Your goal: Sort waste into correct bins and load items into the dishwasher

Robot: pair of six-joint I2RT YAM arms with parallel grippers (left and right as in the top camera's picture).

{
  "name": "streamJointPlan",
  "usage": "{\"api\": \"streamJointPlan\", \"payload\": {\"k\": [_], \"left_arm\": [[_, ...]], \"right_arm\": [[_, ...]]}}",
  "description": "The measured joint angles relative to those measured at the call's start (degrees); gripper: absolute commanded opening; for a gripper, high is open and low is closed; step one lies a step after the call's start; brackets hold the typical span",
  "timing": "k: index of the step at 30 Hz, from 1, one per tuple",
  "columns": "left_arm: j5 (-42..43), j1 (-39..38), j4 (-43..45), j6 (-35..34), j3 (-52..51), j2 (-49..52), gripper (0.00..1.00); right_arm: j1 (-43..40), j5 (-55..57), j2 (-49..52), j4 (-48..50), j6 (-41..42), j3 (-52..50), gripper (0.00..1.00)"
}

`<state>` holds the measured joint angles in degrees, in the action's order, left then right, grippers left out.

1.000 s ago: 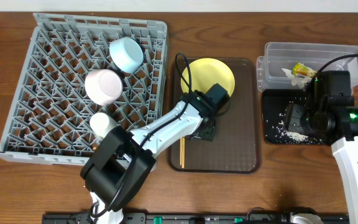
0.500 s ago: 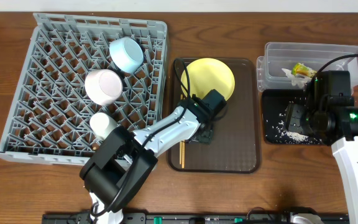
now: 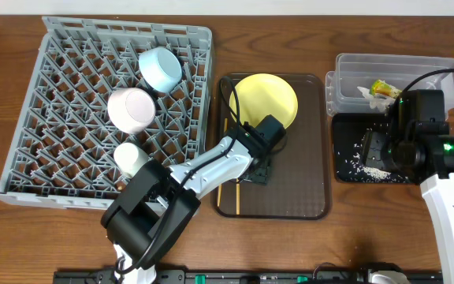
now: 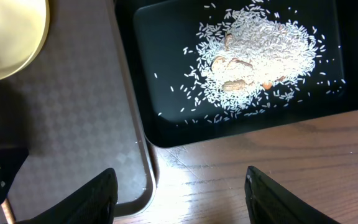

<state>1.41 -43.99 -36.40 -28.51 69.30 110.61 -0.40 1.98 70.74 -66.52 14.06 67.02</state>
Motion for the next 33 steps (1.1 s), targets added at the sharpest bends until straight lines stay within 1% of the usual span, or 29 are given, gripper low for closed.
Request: {"api": "streamJointPlan", "payload": {"k": [3, 4, 5, 8, 10, 12, 13, 14, 15, 16, 22, 27, 30, 33], "left_arm": [[0.17, 0.00, -0.07, 0.00, 0.00, 0.00, 0.72], [0.15, 0.00, -0.07, 0.00, 0.00, 0.00, 0.60], [0.15, 0.00, -0.07, 0.00, 0.00, 0.00, 0.53], [0.17, 0.00, -0.39, 0.07, 0.00, 0.00, 0.38], [0.24, 0.00, -0.46, 0.09, 0.00, 0.00, 0.31], [0.39, 0.00, -0.59, 0.07, 0.00, 0.00, 0.21], [0.57, 0.00, -0.66, 0.09, 0.00, 0.00, 0.19], [0.76, 0.00, -0.68, 0.04, 0.00, 0.00, 0.12], [0.85, 0.00, -0.72, 0.00, -0.02, 0.00, 0.08], [1.03, 0.00, -0.81, -0.11, 0.00, 0.00, 0.06], [0.98, 0.28, -2.21, -0.09, 0.02, -0.15, 0.06], [-0.59, 2.21, -6.97, 0.28, 0.02, -2.19, 0.06], [-0.92, 3.67, -7.54, 0.52, 0.02, -6.25, 0.06], [-1.36, 5.75, -8.20, 1.53, 0.04, -14.71, 0.06]], "right_arm": [[0.00, 0.00, 0.00, 0.00, 0.00, 0.00, 0.64], [0.00, 0.00, 0.00, 0.00, 0.00, 0.00, 0.63], [0.00, 0.00, 0.00, 0.00, 0.00, 0.00, 0.64], [0.00, 0.00, 0.00, 0.00, 0.00, 0.00, 0.63], [0.00, 0.00, 0.00, 0.00, 0.00, -0.02, 0.63], [0.00, 0.00, 0.00, -0.02, 0.00, 0.00, 0.63], [0.00, 0.00, 0.00, -0.02, 0.00, 0.00, 0.63], [0.00, 0.00, 0.00, -0.02, 0.00, -0.02, 0.63], [0.00, 0.00, 0.00, -0.04, 0.00, 0.00, 0.63], [0.00, 0.00, 0.00, -0.04, 0.00, 0.00, 0.63], [0.00, 0.00, 0.00, -0.11, 0.00, -0.02, 0.63], [0.00, 0.00, 0.00, -0.11, 0.00, 0.00, 0.63], [0.00, 0.00, 0.00, -0.11, 0.00, 0.00, 0.63], [0.00, 0.00, 0.00, -0.11, 0.00, -0.02, 0.63]]}}
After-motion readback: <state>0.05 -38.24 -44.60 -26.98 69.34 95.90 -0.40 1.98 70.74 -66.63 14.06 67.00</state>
